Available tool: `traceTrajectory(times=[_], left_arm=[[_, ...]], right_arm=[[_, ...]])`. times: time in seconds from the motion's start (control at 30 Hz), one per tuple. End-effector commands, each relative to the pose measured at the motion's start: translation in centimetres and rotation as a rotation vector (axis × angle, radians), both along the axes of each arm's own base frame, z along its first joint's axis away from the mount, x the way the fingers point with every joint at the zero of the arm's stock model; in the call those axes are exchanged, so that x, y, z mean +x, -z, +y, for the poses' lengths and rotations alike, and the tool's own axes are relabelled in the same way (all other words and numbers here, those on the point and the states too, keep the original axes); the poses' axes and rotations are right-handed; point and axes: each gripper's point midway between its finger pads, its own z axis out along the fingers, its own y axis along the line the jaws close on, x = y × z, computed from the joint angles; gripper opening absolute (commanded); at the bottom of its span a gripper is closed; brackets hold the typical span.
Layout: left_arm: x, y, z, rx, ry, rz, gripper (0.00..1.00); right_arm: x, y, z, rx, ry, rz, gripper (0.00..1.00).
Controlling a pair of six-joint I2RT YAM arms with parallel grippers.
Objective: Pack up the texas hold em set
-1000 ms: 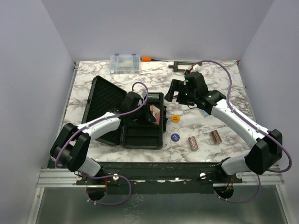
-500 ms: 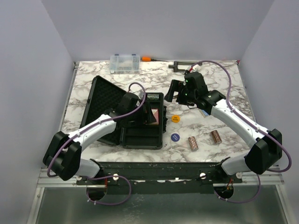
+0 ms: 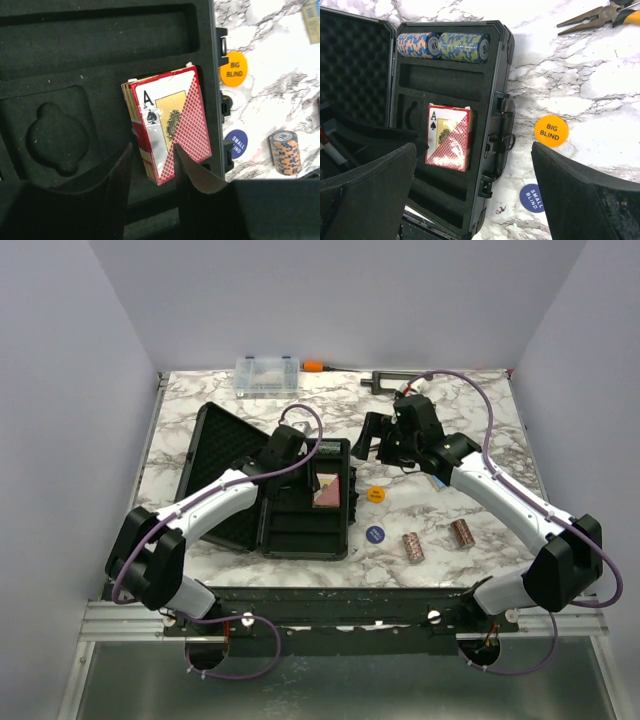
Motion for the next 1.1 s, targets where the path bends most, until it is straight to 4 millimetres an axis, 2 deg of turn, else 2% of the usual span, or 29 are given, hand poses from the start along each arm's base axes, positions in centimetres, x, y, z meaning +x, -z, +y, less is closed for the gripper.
traceTrajectory(times=[0.0, 0.13, 0.23, 0.4, 0.73, 0.83, 0.97, 1.07], left_arm=[[0.6, 1.2, 0.0, 0.057, 0.009, 0.022, 0.34], [0.9, 1.7, -0.5, 0.058, 0.019, 0.037, 0.3], [0.9, 1.9, -1.0, 0.044, 0.036, 0.049, 0.23], [0.4, 2.3, -2.6, -0.009, 0.096, 0.076, 0.14], [-0.4, 3.0, -4.4, -0.046, 0.14, 0.107, 0.13], [-0.6, 3.9, -4.3, -0.023, 0.135, 0.119, 0.14], [-0.6, 5.7, -3.1, 0.039, 0.081, 0.136, 0.14], [-0.6, 7.1, -2.2, 0.095, 0.05, 0.154, 0.17]], right_arm=[[-0.3, 1.3, -0.6, -0.044, -0.001, 0.009, 1.0], [-0.4, 1.7, -0.6, -0.047, -0.005, 0.014, 0.99], [-0.4, 1.9, -0.6, -0.05, -0.005, 0.016, 0.99], [-0.4, 2.7, -0.6, -0.059, -0.004, 0.028, 0.99], [-0.6, 4.5, -0.6, -0.066, -0.007, 0.062, 0.99], [-0.8, 5.0, -0.5, -0.066, -0.012, 0.071, 0.98], [-1.0, 5.9, -0.3, -0.064, -0.028, 0.08, 0.92], [-1.6, 7.0, 0.3, -0.047, -0.068, 0.105, 0.79]])
